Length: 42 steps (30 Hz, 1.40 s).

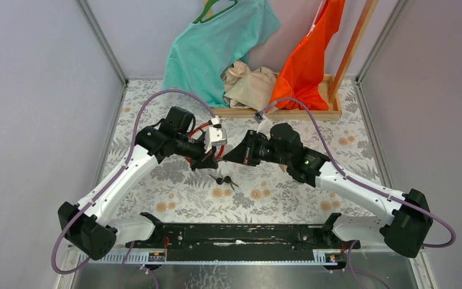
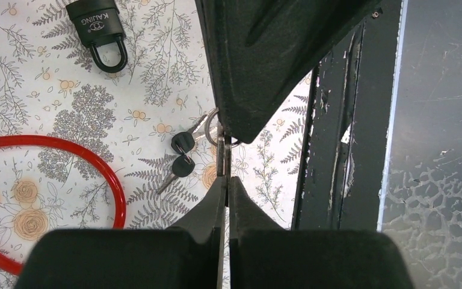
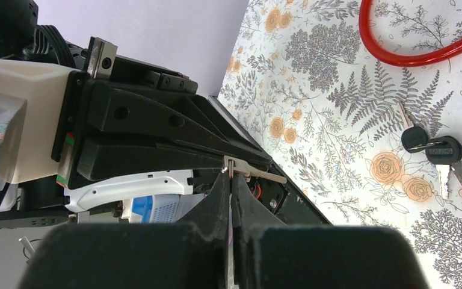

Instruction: Unlock with the key

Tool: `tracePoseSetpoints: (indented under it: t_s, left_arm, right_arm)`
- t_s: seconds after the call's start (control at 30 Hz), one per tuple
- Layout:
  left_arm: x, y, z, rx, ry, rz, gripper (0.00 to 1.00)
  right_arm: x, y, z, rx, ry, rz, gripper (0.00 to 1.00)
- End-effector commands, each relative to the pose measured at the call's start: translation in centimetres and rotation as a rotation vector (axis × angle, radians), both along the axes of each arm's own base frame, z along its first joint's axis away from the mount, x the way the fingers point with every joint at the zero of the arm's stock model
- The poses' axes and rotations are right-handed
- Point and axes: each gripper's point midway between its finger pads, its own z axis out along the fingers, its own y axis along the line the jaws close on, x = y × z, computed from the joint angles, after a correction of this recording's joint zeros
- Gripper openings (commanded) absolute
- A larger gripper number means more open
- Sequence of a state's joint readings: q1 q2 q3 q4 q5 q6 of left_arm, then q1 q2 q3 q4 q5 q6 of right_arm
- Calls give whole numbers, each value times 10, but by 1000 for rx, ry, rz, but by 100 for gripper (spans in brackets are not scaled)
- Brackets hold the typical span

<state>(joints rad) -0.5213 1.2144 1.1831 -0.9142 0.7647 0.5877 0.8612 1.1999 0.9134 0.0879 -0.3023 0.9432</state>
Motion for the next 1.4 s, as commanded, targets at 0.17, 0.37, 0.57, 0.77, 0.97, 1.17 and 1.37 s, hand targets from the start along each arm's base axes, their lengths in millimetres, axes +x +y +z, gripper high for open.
tracePoseSetpoints:
  t_s: [0.17,0.37,0.57,0.77,0.97,1.17,1.37]
  left_arm:
    - [-29,0,13,-13,110,-112,0]
    - [-53,1,19,-25,259,-157,0]
    - [-62,-4,24,-50,362,-165,0]
    - [-63,-7,30,-55,432,-169,0]
    - [-63,-9,34,-61,446,-165,0]
    - [-60,-8,34,-49,429,-158,0]
    - [-55,-7,33,-31,401,-143,0]
  right_arm:
    - [2,-13,31,-14,-175,52,44]
    - [-9,-33,59,56,-431,324,55]
    - [-23,-24,63,168,-561,467,66]
    - [-38,-10,59,272,-545,548,65]
    - [-56,3,41,225,-538,617,58]
    - [-52,2,33,188,-520,575,41]
    - [-48,1,20,123,-484,569,24]
